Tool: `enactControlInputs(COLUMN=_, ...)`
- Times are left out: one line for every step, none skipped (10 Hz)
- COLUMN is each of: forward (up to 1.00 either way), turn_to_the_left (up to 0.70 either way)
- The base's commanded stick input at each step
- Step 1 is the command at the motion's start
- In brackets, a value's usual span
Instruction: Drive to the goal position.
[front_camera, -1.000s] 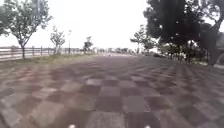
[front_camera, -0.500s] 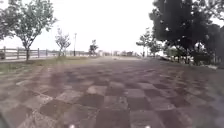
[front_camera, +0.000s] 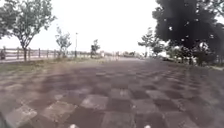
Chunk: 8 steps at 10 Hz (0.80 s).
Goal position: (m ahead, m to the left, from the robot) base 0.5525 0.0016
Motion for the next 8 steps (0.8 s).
enactControlInputs(forward=0.80, turn_to_the_left=0.00)
enactControlInputs(forward=0.73, turn_to_the_left=0.00)
enactControlInputs(forward=0.68, turn_to_the_left=0.00)
enactControlInputs(forward=0.68, turn_to_the_left=0.00)
enactControlInputs(forward=0.68, turn_to_the_left=0.00)
enactControlInputs(forward=0.68, turn_to_the_left=0.00)
enactControlInputs(forward=0.68, turn_to_the_left=0.00)
enactControlInputs(forward=0.68, turn_to_the_left=0.00)
